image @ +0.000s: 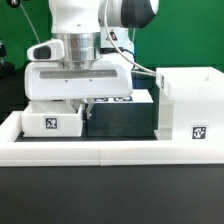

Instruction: Assemble drawer

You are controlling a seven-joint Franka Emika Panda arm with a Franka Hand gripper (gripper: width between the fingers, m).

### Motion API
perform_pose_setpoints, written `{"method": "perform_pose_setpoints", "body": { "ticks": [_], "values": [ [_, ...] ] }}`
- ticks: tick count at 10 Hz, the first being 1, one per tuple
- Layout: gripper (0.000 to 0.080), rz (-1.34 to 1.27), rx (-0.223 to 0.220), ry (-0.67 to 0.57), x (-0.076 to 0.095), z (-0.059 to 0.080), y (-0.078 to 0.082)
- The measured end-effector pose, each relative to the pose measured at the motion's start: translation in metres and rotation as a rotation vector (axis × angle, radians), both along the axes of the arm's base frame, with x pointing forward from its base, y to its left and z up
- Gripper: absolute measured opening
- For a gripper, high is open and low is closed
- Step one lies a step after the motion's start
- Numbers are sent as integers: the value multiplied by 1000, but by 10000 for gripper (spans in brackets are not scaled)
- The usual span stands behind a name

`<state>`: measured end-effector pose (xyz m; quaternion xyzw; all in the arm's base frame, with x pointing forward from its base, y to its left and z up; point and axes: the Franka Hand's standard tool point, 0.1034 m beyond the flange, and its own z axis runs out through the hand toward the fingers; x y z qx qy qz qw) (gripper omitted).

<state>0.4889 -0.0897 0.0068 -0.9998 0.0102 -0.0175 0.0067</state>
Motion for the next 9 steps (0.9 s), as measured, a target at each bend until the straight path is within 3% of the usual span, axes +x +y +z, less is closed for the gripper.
{"method": "perform_pose_setpoints", "body": {
  "ticks": [4,7,9],
  "values": [
    [41,5,3,5,0,1,2],
    [42,50,33,34,12,25,20],
    [42,52,53,47,20,37,23]
  ]
}}
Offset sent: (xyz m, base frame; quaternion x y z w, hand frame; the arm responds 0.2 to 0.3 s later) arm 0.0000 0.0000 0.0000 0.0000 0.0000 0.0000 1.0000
